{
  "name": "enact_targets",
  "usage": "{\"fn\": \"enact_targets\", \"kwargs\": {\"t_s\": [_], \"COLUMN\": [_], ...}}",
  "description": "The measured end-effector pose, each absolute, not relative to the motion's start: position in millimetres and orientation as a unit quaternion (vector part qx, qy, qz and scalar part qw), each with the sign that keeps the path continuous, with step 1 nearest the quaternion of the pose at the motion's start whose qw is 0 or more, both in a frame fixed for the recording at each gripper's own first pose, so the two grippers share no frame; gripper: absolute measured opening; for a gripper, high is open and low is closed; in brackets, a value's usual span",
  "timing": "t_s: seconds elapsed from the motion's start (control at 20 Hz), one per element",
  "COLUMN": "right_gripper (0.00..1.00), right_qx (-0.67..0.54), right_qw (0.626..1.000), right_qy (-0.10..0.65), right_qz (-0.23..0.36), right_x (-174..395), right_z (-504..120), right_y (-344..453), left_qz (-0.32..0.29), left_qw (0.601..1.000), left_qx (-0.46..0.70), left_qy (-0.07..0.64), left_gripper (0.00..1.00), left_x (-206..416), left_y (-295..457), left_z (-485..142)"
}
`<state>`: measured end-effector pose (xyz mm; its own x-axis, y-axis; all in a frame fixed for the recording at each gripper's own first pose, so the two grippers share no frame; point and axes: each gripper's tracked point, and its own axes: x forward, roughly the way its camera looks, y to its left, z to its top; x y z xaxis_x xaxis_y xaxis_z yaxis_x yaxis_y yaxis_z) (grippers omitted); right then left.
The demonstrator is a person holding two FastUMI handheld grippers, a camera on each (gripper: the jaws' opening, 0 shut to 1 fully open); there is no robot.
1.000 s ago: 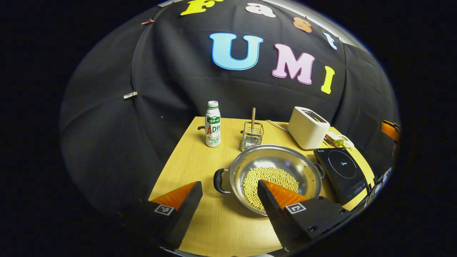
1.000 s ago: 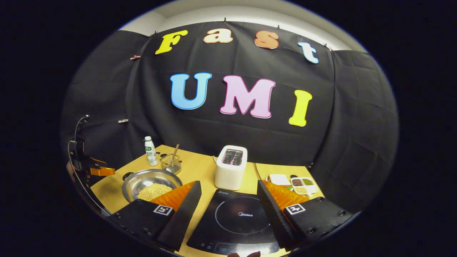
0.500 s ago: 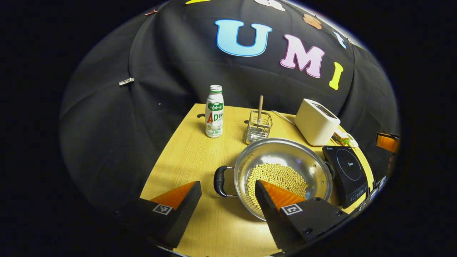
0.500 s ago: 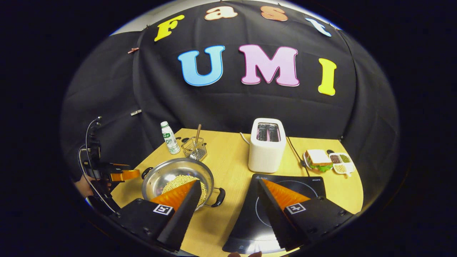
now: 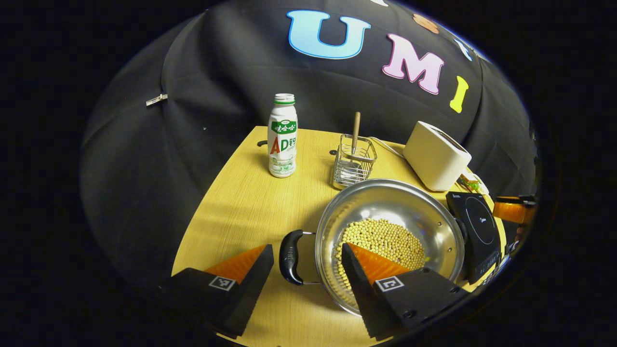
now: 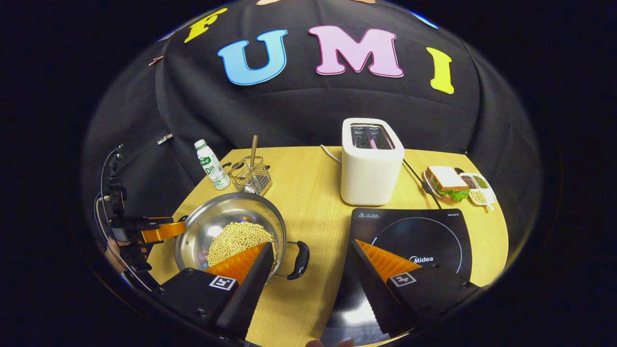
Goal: First push the handle of the pot to place it horizontally, then grasp the pot with both hands and set it on the induction cooktop.
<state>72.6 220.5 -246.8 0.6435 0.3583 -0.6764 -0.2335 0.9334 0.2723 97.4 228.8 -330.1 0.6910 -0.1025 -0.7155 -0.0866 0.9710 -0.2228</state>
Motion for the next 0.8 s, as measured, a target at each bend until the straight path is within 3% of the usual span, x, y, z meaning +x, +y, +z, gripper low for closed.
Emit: {"fn": "enact_targets", "kwargs": {"t_s": [0.45,0.5,0.55,0.6,0.8], "right_gripper": [0.99,0.99,0.99,0.99,0.99], "right_qx": [0.068,0.064,0.061,0.056,0.049], "right_qw": [0.875,0.873,0.870,0.869,0.862], "right_qy": [0.451,0.456,0.462,0.466,0.481], "right_qz": [0.159,0.160,0.160,0.158,0.152], "right_x": [60.6,58.4,57.6,56.3,57.7], "right_z": [-314.4,-318.9,-324.1,-330.3,-347.2], "right_y": [264.8,268.8,273.2,275.3,279.6], "left_qz": [-0.003,-0.003,-0.002,-0.003,-0.006], "left_qw": [0.906,0.905,0.905,0.904,0.902], "left_qx": [-0.120,-0.121,-0.122,-0.122,-0.122], "left_qy": [0.407,0.407,0.408,0.409,0.414], "left_gripper": [0.84,0.88,0.79,0.82,0.76], "left_x": [107.2,107.8,107.9,107.5,109.2], "left_y": [229.8,230.3,230.0,229.8,227.8], "left_z": [-356.4,-358.0,-360.7,-362.0,-374.0]}}
